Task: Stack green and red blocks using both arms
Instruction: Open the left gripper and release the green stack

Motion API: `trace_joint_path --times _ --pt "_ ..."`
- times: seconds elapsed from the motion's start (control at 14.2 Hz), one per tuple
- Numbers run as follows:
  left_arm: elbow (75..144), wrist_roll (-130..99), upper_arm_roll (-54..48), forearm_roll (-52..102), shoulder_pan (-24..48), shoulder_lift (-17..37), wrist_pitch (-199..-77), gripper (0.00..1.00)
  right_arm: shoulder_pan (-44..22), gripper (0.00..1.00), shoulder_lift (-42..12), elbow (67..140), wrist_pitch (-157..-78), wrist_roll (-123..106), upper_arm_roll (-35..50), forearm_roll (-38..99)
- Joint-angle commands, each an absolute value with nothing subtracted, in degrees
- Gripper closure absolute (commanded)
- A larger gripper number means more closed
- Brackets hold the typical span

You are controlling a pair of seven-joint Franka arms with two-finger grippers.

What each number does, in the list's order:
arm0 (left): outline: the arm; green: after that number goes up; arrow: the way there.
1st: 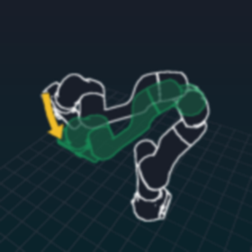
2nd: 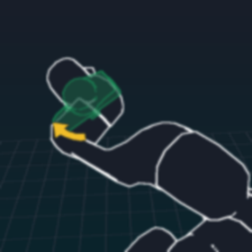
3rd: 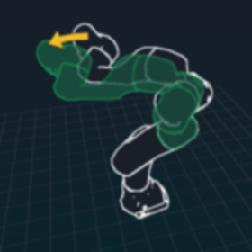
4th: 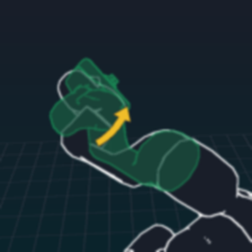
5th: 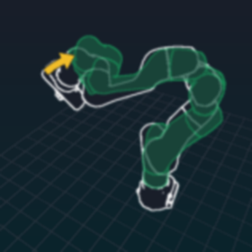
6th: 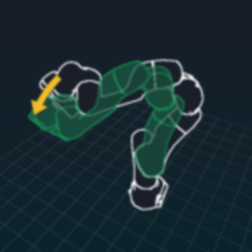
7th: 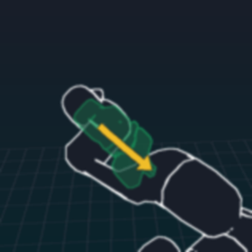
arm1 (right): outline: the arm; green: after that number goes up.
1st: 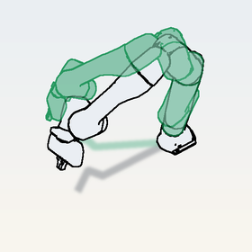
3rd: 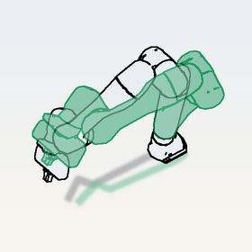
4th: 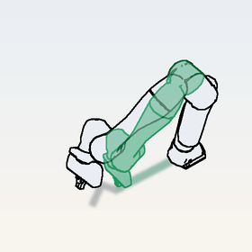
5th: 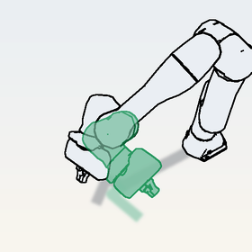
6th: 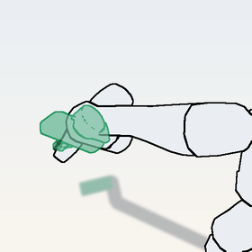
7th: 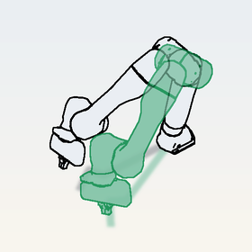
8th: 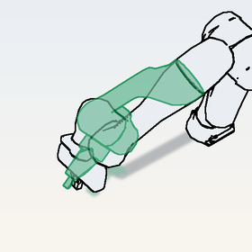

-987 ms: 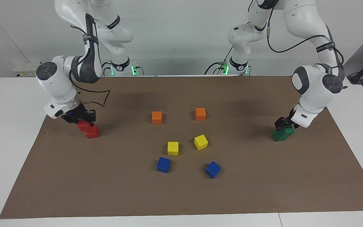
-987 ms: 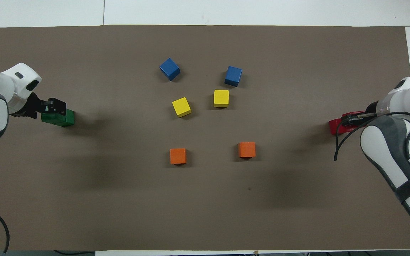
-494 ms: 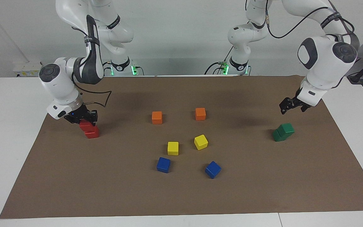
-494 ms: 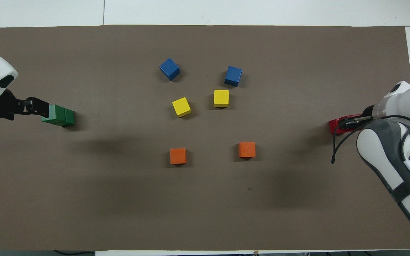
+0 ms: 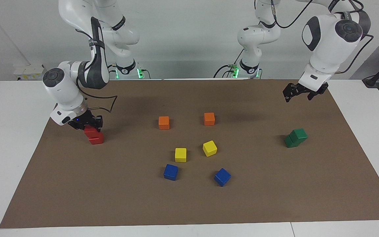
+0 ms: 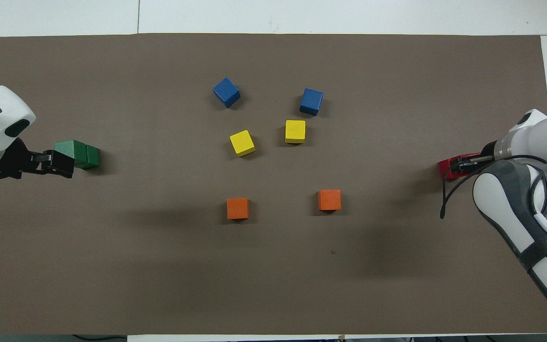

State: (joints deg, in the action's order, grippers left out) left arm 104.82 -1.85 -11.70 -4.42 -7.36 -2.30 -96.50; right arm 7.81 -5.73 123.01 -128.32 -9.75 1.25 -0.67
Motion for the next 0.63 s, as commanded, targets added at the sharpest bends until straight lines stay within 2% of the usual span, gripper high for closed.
trace_joint_path --times 0.0,0.21,0.42,0.56 --pt "104.1 -2.1 -7.7 -4.3 -4.3 -2.2 -97.0 0.0 8.7 1.0 -5.7 123.5 -129.6 -11.3 1.7 -1.2" --pt "101.6 -2.3 -5.4 0.3 -1.1 -1.4 -95.7 0.0 8.8 1.0 -6.6 123.4 -129.7 -11.2 1.8 -1.2" --pt "95.9 -2.3 -5.4 0.3 -0.6 1.5 -93.6 0.0 8.8 1.0 -6.9 123.4 -130.5 -11.3 1.7 -1.2" --pt "95.2 -2.2 -5.4 0.3 -0.6 1.8 -94.0 0.0 8.9 1.0 -6.9 123.4 -130.6 -11.4 1.7 -1.2"
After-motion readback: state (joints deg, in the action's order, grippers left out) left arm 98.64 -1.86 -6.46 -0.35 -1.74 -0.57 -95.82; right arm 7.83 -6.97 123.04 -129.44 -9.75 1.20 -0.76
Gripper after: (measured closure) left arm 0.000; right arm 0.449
